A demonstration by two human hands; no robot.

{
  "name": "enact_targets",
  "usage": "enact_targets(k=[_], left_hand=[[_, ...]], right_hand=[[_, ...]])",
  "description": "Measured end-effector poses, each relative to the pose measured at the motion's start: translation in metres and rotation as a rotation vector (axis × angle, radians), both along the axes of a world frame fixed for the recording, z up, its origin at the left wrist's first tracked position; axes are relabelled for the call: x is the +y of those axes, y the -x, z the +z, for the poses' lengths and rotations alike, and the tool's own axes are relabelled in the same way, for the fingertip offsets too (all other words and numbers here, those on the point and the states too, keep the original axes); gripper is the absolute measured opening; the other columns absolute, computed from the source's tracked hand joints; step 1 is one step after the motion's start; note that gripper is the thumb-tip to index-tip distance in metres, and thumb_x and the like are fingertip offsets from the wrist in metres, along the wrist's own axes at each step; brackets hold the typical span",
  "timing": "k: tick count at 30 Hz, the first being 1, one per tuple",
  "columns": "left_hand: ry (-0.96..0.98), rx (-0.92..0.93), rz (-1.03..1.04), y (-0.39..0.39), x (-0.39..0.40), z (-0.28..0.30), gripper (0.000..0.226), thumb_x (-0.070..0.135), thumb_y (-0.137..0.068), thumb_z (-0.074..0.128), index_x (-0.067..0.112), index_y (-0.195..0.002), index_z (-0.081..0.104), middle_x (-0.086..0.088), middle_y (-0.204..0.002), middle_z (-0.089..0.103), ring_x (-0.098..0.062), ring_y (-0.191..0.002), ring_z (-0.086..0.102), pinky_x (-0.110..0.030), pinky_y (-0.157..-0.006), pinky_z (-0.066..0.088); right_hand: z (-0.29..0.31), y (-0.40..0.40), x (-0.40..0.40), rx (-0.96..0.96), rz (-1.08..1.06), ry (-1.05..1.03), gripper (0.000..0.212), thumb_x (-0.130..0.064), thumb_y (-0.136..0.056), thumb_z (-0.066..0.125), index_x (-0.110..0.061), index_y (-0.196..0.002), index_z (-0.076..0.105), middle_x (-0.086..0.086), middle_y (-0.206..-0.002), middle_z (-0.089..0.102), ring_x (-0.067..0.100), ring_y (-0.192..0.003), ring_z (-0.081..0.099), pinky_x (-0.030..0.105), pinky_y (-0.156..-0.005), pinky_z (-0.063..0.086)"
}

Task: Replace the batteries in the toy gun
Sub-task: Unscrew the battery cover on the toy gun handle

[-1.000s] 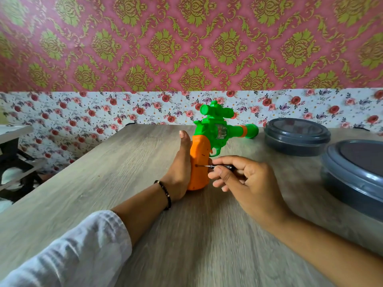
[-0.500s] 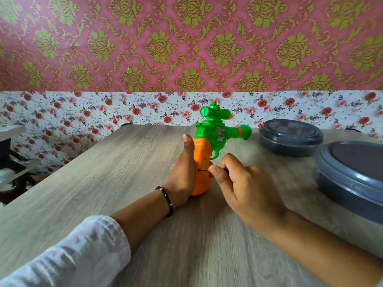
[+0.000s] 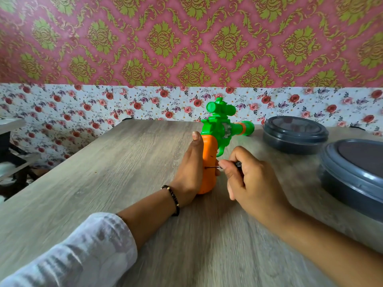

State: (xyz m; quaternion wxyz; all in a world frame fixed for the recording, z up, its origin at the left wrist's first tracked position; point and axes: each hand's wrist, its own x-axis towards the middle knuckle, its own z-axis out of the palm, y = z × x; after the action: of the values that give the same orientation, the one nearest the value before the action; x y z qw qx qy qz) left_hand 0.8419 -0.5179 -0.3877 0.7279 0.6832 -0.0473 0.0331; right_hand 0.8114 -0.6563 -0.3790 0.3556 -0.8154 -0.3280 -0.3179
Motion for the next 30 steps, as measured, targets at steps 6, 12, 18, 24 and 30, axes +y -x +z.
enact_targets(k=[6, 12, 18, 24, 30], left_hand=[[0.023, 0.013, 0.015, -0.003, 0.002, -0.004, 0.099, 0.086, -0.063, 0.021, 0.020, -0.133, 0.048, -0.023, -0.105, 0.066, -0.032, -0.080, 0.069, -0.041, -0.075, 0.056], [0.033, 0.002, -0.003, -0.003, 0.002, -0.003, 0.104, 0.090, -0.059, 0.024, 0.020, -0.132, 0.049, -0.027, -0.106, 0.065, -0.035, -0.085, 0.068, -0.046, -0.082, 0.054], [0.016, 0.006, 0.003, -0.005, 0.002, -0.004, 0.110, 0.095, -0.052, 0.027, 0.026, -0.134, 0.047, -0.024, -0.111, 0.066, -0.041, -0.098, 0.066, -0.059, -0.093, 0.048], [0.033, 0.028, 0.030, -0.005, 0.005, -0.004, 0.116, 0.096, -0.051, 0.028, 0.019, -0.136, 0.047, -0.021, -0.111, 0.066, -0.036, -0.096, 0.068, -0.052, -0.089, 0.053], [0.007, 0.004, 0.035, -0.002, 0.004, -0.003, 0.106, 0.093, -0.058, 0.024, 0.025, -0.136, 0.046, -0.017, -0.115, 0.066, -0.033, -0.101, 0.067, -0.051, -0.093, 0.051]], right_hand=[[0.002, -0.003, -0.003, 0.102, 0.027, 0.033, 0.017, -0.036, -0.089, 0.041, -0.022, -0.080, 0.041, -0.009, -0.046, 0.050, 0.007, -0.044, 0.050, 0.037, -0.052, 0.045], [0.008, -0.001, -0.008, 0.105, 0.052, 0.146, 0.015, -0.031, -0.093, 0.041, -0.025, -0.081, 0.036, -0.011, -0.047, 0.050, 0.004, -0.046, 0.050, 0.025, -0.050, 0.042], [0.010, -0.003, -0.009, 0.079, 0.097, 0.204, 0.011, -0.032, -0.091, 0.037, -0.026, -0.082, 0.033, -0.012, -0.049, 0.047, 0.002, -0.049, 0.050, 0.018, -0.047, 0.035], [0.012, 0.000, -0.005, 0.134, 0.211, 0.172, 0.004, -0.021, -0.091, 0.042, -0.023, -0.089, 0.039, -0.009, -0.060, 0.051, 0.006, -0.053, 0.049, 0.021, -0.051, 0.039], [0.010, 0.002, -0.008, 0.021, -0.007, 0.192, 0.031, -0.047, -0.092, 0.038, -0.017, -0.091, 0.045, -0.017, -0.047, 0.031, 0.003, -0.037, 0.036, 0.016, -0.041, 0.020]])
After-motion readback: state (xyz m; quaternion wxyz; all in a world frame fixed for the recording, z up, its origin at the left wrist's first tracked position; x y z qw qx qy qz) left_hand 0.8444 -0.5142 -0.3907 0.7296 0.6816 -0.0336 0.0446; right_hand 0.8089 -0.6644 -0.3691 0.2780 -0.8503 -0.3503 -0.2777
